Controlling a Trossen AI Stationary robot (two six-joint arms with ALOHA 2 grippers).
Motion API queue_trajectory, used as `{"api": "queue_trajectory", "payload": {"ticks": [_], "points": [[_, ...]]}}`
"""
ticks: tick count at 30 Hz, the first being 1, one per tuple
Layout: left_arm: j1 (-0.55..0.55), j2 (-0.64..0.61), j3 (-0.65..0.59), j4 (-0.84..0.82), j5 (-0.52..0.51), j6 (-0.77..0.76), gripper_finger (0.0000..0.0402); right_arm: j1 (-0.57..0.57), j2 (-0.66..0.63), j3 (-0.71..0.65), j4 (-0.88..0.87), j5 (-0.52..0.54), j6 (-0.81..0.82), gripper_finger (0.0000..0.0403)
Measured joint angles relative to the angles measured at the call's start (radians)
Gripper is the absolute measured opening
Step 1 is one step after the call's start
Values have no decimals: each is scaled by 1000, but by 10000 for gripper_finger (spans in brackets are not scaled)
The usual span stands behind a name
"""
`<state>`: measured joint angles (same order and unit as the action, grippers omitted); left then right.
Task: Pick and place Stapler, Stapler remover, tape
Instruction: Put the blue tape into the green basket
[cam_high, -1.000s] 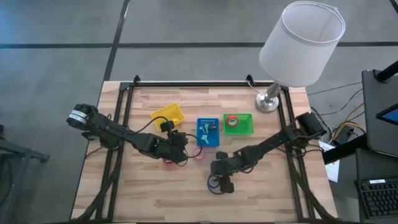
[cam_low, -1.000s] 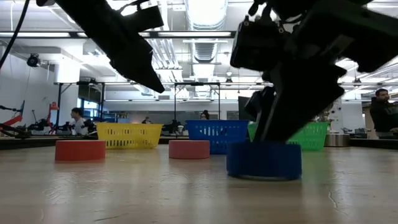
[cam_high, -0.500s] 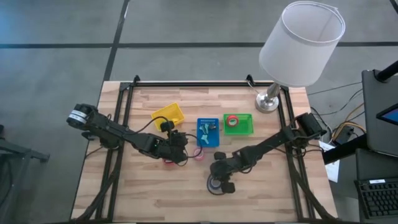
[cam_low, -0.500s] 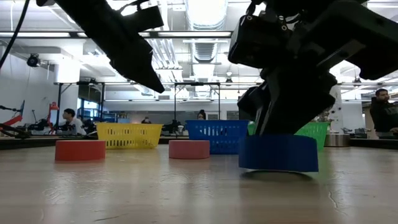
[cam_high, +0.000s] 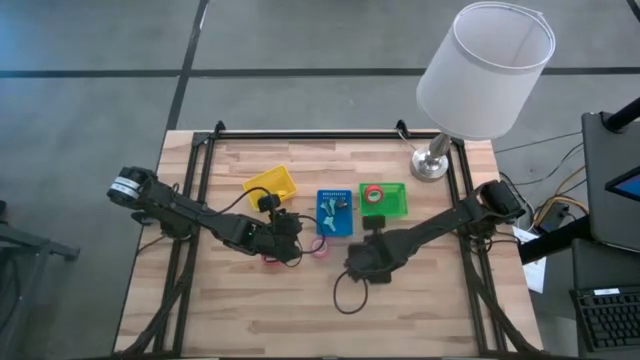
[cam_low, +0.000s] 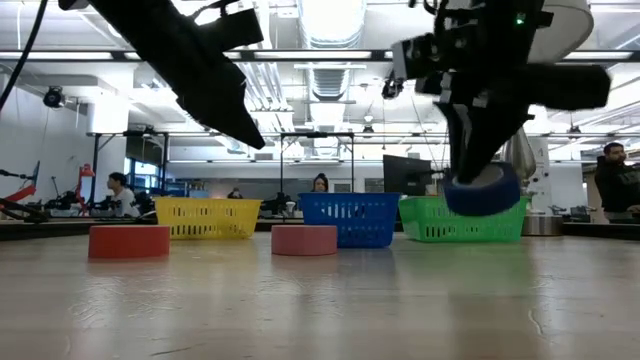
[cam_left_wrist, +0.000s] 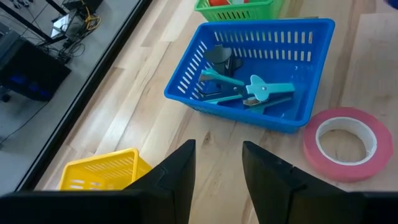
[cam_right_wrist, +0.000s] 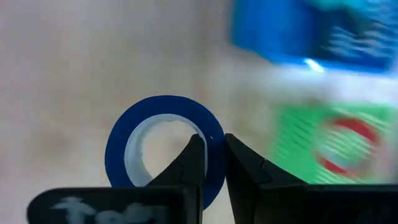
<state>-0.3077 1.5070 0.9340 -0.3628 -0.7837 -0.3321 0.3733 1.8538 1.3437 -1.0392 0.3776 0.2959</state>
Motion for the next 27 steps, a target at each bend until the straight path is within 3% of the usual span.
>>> {"api": "queue_trajectory", "payload": {"ticks": [4, 8, 10, 19, 24, 27], "points": [[0, 0, 0, 0, 0, 0, 135, -2, -5, 19, -150, 212, 22, 37], [0, 0, -1, 0, 0, 0, 135, -15, -18, -3, -204, 499, 97, 38], [0, 0, -5, 0, 0, 0, 135, -32, -28, -24, -210, 566, 120, 38], [0, 0, -6, 0, 0, 0, 135, -154, -32, -119, -111, 528, 166, 38], [0, 0, -6, 0, 0, 0, 135, -187, -32, -148, -25, 354, 101, 38], [0, 0, -6, 0, 0, 0, 135, -191, -32, -161, -17, 371, 98, 38]]}}
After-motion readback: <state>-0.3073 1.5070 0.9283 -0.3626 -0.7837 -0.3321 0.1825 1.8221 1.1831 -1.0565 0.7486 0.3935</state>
